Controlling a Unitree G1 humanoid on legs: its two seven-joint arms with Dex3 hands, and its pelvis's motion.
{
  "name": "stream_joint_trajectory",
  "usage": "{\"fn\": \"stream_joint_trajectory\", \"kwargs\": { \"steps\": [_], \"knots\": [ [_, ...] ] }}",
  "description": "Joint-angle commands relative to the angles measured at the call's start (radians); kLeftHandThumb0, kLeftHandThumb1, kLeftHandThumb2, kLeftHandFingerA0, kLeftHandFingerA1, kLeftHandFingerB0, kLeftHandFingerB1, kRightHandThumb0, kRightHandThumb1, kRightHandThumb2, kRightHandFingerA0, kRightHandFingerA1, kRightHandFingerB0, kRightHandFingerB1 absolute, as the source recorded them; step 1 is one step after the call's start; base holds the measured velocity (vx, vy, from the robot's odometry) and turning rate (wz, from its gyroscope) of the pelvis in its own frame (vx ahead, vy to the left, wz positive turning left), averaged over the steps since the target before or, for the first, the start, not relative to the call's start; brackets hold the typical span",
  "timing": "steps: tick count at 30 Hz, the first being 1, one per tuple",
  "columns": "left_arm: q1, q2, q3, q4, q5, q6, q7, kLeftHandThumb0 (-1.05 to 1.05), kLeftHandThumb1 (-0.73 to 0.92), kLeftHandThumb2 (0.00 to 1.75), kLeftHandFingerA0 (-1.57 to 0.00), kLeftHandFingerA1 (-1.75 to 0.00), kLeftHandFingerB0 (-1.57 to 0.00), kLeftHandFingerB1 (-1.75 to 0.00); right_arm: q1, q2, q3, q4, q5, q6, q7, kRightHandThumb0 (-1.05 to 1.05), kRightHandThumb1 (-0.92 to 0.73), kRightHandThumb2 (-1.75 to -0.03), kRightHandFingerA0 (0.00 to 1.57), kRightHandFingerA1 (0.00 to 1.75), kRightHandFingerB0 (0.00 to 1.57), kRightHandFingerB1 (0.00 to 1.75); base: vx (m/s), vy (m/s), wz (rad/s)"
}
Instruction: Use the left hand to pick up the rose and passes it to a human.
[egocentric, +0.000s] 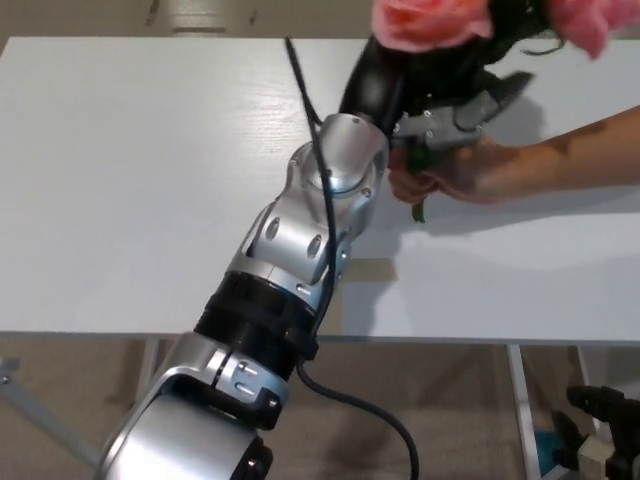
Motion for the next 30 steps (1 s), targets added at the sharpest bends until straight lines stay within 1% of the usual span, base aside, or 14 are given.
{"fn": "stream_joint_trajectory", "kwargs": {
  "steps": [1,2,5,6,9,10,12,13,15,17,23,29,30],
  "knots": [
    [-0.025,-0.080,-0.016,-0.003,-0.021,0.080,-0.096,-0.89,0.46,0.58,0.00,0.00,0.00,-0.04,0.004,-0.004,-0.004,0.008,0.009,0.018,0.011,-0.57,-0.81,-0.65,0.59,0.45,0.45,0.34,0.00,0.000,0.00],
    [-0.020,-0.054,-0.022,0.006,-0.003,0.093,-0.098,-0.83,0.47,0.57,0.00,0.00,0.00,-0.02,0.007,-0.001,-0.003,0.007,0.009,0.013,0.009,-0.56,-0.80,-0.65,0.59,0.45,0.45,0.34,0.00,0.000,0.00],
    [-0.019,-0.051,-0.021,0.003,0.001,0.100,-0.102,-0.83,0.47,0.57,0.00,0.00,0.00,-0.02,0.007,-0.001,-0.003,0.007,0.009,0.012,0.009,-0.56,-0.80,-0.65,0.59,0.45,0.45,0.34,0.00,0.000,0.00],
    [-0.036,0.016,-0.034,0.016,0.017,0.093,-0.176,-0.81,0.48,0.56,0.00,0.00,0.00,-0.01,0.002,-0.002,-0.002,0.005,0.007,0.009,0.005,-0.57,-0.80,-0.65,0.58,0.45,0.45,0.34,0.00,0.000,0.00],
    [-0.053,0.082,-0.060,0.020,0.050,0.080,-0.232,-0.81,0.47,0.57,0.00,0.00,0.00,0.00,-0.003,-0.003,-0.004,0.004,0.009,0.010,0.004,-0.57,-0.80,-0.65,0.59,0.45,0.45,0.34,0.00,0.000,0.00],
    [-0.064,0.122,-0.076,0.024,0.072,0.079,-0.257,-0.84,0.48,0.58,0.00,0.00,0.00,0.00,-0.004,0.000,-0.004,0.005,0.009,0.011,0.001,-0.57,-0.80,-0.65,0.60,0.45,0.45,0.34,0.00,0.000,0.00],
    [-0.068,0.143,-0.088,0.023,0.078,0.079,-0.271,-0.84,0.48,0.58,0.00,0.00,0.00,0.00,-0.002,0.002,-0.004,0.005,0.009,0.010,0.000,-0.57,-0.80,-0.65,0.60,0.45,0.45,0.34,0.00,0.000,0.00],
    [-0.082,0.190,-0.100,0.023,0.092,0.081,-0.311,-0.85,0.47,0.59,0.00,0.00,0.00,0.00,-0.001,0.004,-0.005,0.005,0.009,0.012,-0.005,-0.58,-0.80,-0.65,0.60,0.45,0.45,0.34,0.00,0.000,0.00],
    [-0.091,0.216,-0.107,0.025,0.097,0.077,-0.332,-0.86,0.47,0.59,0.00,0.00,0.00,0.00,-0.001,0.003,-0.006,0.004,0.011,0.012,-0.002,-0.58,-0.80,-0.66,0.60,0.45,0.45,0.34,0.00,0.000,0.00],
    [-0.112,0.272,-0.103,0.038,0.104,0.067,-0.364,-0.88,0.47,0.59,0.00,0.00,0.00,-0.01,-0.004,0.004,-0.006,0.006,0.010,0.015,-0.001,-0.58,-0.80,-0.65,0.60,0.46,0.45,0.34,0.00,0.000,0.00],
    [-0.123,0.345,-0.085,0.028,0.106,0.048,-0.417,-0.90,0.46,0.61,0.00,0.00,0.00,-0.01,0.001,0.000,-0.006,0.007,0.008,0.016,0.001,-0.59,-0.80,-0.65,0.60,0.46,0.45,0.34,0.00,0.000,0.00],
    [-0.078,0.447,-0.051,-0.048,0.099,0.019,-0.486,-0.91,0.46,0.61,0.00,0.00,0.00,-0.02,0.016,0.004,-0.003,0.010,0.005,0.014,-0.001,-0.59,-0.80,-0.65,0.60,0.46,0.46,0.34,0.00,0.000,0.00],
    [-0.060,0.467,-0.046,-0.071,0.098,0.014,-0.499,-0.91,0.46,0.61,0.00,0.00,0.00,-0.02,0.019,0.007,-0.003,0.010,0.005,0.015,0.000,-0.60,-0.65,-0.99,0.51,0.59,0.40,0.51,0.00,0.000,0.00]
  ]
}}
